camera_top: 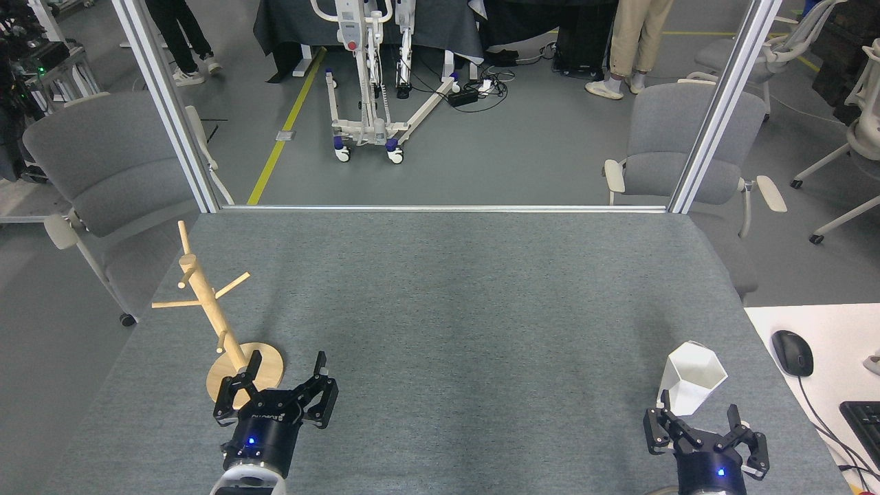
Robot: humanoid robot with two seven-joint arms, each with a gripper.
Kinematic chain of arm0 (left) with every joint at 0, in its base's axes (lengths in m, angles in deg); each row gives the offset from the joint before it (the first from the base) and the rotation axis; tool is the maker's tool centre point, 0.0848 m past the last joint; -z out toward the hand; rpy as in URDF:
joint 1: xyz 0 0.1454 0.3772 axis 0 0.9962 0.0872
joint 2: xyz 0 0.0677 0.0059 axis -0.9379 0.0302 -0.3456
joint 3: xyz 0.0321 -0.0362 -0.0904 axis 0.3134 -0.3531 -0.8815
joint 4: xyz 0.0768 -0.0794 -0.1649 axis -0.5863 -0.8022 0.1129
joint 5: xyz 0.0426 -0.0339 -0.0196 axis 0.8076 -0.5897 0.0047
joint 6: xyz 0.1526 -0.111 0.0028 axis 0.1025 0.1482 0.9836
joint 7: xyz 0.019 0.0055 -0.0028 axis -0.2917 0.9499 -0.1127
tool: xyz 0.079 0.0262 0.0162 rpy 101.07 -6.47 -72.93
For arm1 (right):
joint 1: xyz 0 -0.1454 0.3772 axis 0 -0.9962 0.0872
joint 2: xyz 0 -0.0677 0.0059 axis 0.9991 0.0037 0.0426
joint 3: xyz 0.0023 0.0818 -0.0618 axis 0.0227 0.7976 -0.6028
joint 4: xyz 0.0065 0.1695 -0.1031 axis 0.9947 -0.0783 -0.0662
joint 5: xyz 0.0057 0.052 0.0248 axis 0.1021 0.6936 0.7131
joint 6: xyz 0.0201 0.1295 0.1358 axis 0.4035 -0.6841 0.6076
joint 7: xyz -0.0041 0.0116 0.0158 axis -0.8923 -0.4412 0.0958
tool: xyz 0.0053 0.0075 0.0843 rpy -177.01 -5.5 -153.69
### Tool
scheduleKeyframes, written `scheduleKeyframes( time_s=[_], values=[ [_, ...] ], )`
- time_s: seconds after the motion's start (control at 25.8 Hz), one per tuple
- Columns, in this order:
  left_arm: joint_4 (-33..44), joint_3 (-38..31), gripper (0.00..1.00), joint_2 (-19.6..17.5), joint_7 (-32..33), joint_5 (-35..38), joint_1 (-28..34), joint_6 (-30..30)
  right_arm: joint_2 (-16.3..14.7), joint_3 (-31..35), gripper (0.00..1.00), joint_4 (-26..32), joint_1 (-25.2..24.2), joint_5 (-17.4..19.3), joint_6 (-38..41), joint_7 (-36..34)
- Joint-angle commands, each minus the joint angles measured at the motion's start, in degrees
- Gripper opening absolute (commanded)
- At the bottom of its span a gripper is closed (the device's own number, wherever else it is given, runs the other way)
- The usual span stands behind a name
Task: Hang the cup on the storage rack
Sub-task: 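Position the open right gripper around the white cup's rim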
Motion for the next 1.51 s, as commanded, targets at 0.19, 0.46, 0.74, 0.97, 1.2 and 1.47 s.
scheduleKeyframes(
  time_s=[0.19,0.46,0.74,0.97,1.2,1.47],
  values=[
    [-0.22,0.00,1.00,0.00,0.01,0.00,-0.02,0.02,-2.62,0.30,0.99,-0.83,0.55,-0.45,0.89,-3.50],
    [-0.48,0.00,1.00,0.09,0.01,0.00,-0.02,0.10,-4.20,0.30,0.99,-3.03,0.55,-0.45,1.68,-3.86],
    [-0.48,0.00,1.00,0.09,0.01,0.00,-0.10,0.10,-4.29,0.30,0.99,-2.94,0.29,-0.19,10.12,-7.72],
    [-0.48,0.00,1.00,0.17,0.01,0.00,-0.10,0.10,-4.82,0.03,0.99,-2.41,-1.29,-0.02,11.26,-8.78],
    [-1.01,0.00,1.00,0.17,0.01,0.00,-0.02,0.10,-9.82,0.12,0.98,-3.11,-2.52,1.74,17.06,-10.71],
    [-1.54,0.00,1.00,0.26,0.01,0.00,-0.37,0.19,-13.16,0.21,0.99,-5.05,-1.64,5.79,21.02,-10.54]
  ],
)
